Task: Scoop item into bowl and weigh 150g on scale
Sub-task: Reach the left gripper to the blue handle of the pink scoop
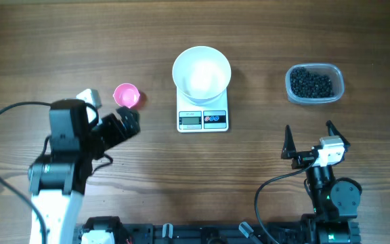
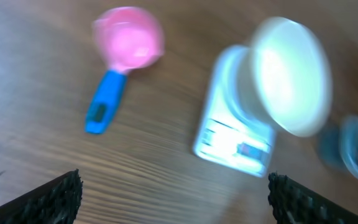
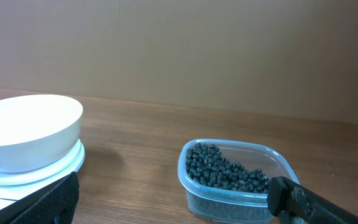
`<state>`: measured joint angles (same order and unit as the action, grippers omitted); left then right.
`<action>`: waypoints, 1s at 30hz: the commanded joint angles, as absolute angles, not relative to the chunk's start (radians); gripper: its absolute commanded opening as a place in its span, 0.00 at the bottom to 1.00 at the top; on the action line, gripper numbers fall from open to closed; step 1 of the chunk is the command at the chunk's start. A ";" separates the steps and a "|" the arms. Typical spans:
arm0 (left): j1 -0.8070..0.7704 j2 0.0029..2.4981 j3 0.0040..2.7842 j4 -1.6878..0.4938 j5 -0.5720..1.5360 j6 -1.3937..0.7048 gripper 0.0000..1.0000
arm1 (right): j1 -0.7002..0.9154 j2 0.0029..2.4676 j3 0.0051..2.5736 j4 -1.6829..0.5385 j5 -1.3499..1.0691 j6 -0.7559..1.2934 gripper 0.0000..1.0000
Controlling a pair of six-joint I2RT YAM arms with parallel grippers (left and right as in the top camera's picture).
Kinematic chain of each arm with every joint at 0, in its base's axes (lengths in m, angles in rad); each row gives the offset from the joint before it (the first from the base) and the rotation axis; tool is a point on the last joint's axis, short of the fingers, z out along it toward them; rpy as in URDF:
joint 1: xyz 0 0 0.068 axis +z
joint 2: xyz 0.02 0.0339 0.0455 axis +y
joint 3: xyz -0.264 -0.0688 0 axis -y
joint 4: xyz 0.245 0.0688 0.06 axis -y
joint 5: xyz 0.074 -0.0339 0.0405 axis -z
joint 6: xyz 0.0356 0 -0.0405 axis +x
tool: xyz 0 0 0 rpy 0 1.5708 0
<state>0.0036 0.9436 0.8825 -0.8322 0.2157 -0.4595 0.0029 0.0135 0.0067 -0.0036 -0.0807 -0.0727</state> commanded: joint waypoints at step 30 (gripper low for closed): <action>0.223 1.807 0.895 -0.489 0.537 -0.056 0.88 | -0.004 0.005 0.006 -0.001 -0.067 -0.078 1.00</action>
